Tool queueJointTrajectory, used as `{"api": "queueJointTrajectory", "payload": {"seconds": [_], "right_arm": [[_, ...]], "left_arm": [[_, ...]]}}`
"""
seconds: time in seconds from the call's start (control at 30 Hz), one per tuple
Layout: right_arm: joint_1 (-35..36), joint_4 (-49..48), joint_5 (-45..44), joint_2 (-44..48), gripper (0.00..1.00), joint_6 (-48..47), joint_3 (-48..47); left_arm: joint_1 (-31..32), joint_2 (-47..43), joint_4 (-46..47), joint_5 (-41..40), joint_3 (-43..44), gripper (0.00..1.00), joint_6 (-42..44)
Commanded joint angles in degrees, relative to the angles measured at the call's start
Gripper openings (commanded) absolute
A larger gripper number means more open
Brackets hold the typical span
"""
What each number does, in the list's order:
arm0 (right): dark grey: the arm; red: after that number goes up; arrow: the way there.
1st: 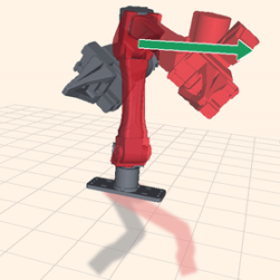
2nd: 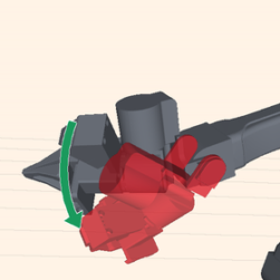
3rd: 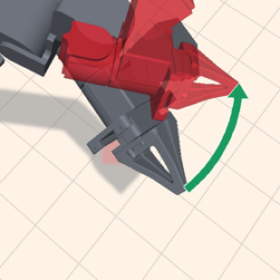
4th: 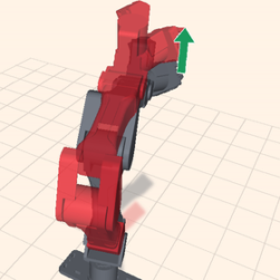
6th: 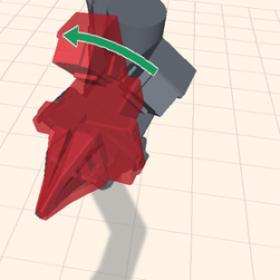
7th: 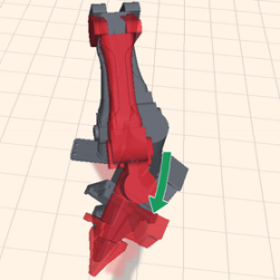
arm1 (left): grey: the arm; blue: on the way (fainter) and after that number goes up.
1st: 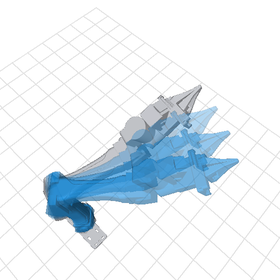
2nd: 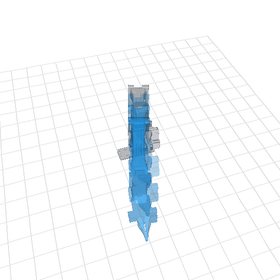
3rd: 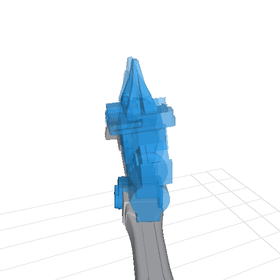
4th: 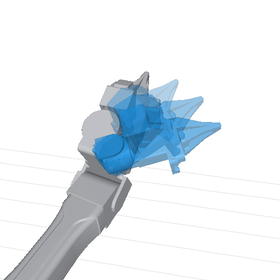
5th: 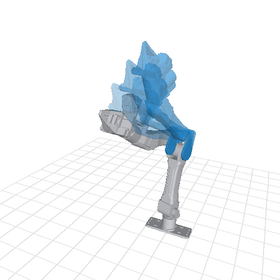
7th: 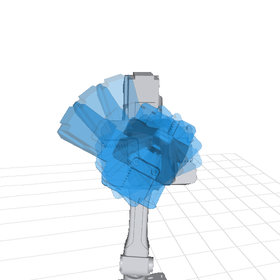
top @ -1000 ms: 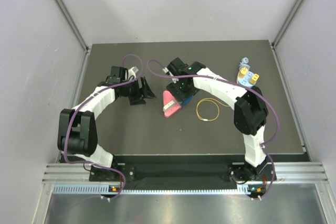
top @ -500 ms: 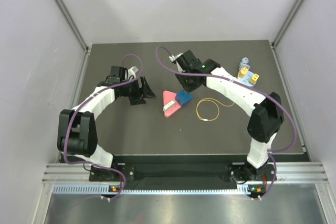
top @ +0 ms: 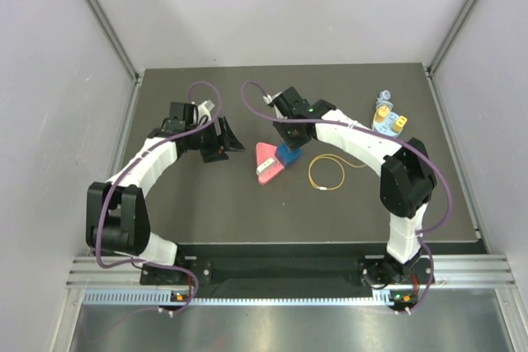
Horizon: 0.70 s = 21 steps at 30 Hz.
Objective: Insert the plug
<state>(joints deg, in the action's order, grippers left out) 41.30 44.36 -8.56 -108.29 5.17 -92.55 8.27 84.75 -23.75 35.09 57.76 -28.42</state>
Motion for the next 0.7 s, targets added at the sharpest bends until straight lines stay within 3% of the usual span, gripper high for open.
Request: {"api": "queueJointTrajectory", "payload": {"seconds": [0.0, 0.17, 0.2, 0.27, 0.4, 0.57, 0.67], "right_arm": [[-0.69, -2.35, 0.03, 2.11, 0.28, 0.19, -0.43], [-0.69, -0.24, -0.76, 7.82, 0.37, 1.42, 0.61], [-0.69, -0.32, -0.41, 9.14, 0.39, 2.29, 1.40], [-0.69, -1.72, 1.16, 13.79, 0.46, 3.52, 5.25], [-0.69, -5.42, 1.97, 26.24, 0.99, 7.39, 13.09], [-0.69, -7.70, -0.40, 38.57, 1.00, 13.89, 19.67], [-0.61, -11.65, -2.42, 47.27, 1.00, 19.52, 25.20]], "left_arm": [[-0.36, -3.45, -0.16, 0.07, 3.06, 0.81, 0.21], [-0.28, -5.64, -1.30, -0.03, 5.34, 0.81, 0.56], [-0.27, -6.78, -1.04, 0.06, 5.52, 0.94, 0.56], [-0.19, -8.37, 0.45, 1.02, 5.96, 0.98, 0.48], [0.42, -14.16, 4.93, 3.58, 5.88, 0.98, 0.30], [0.96, -21.88, 6.44, 7.01, 7.19, 0.99, 4.77], [1.13, -26.54, 7.13, 4.90, 6.32, 0.99, 6.45]]}}
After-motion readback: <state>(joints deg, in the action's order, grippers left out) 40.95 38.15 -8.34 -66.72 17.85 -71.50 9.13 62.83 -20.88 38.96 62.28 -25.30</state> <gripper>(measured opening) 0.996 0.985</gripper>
